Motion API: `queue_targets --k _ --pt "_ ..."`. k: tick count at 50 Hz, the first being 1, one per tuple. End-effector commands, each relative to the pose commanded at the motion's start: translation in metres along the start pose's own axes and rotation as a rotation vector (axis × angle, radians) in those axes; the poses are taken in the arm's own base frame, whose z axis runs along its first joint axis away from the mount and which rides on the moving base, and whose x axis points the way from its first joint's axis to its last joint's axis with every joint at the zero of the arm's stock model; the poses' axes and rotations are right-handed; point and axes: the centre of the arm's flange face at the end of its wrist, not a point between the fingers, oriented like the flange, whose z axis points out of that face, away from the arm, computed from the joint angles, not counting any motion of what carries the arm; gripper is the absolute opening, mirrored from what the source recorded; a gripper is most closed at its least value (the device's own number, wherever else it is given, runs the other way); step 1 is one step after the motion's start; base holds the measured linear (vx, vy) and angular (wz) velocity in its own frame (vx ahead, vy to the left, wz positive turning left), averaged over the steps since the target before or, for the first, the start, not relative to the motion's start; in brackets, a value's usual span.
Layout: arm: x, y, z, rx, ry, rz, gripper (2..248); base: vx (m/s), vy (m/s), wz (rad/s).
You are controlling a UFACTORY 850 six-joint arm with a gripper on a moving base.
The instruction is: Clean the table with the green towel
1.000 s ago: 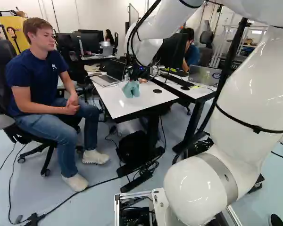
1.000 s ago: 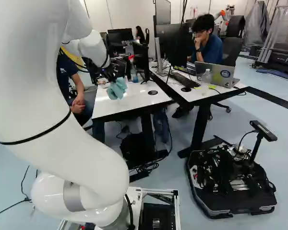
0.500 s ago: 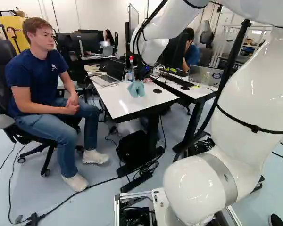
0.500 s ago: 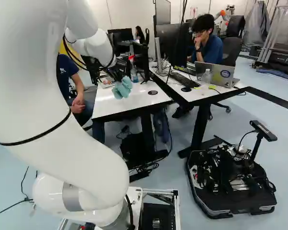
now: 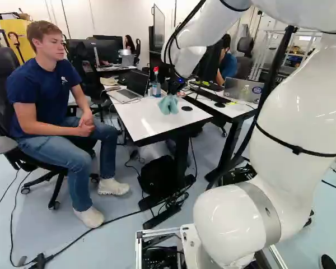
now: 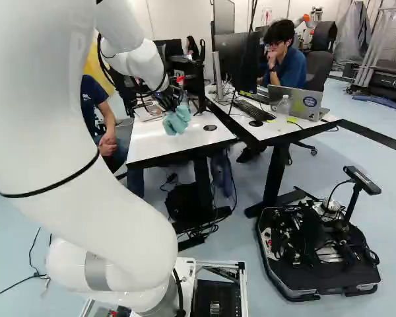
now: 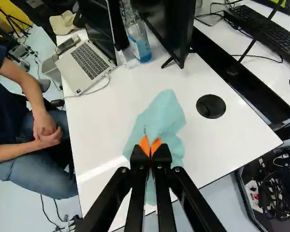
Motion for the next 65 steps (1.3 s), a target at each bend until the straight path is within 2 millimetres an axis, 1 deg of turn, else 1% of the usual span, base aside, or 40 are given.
queue_targets --k 25,65 --pt "0.016 0.031 0.007 -0.042 0.013 0.045 24 0.000 0.000 0.000" --pt "0.050 0.083 0.026 -0.108 0.038 0.117 24 0.000 0.000 0.000"
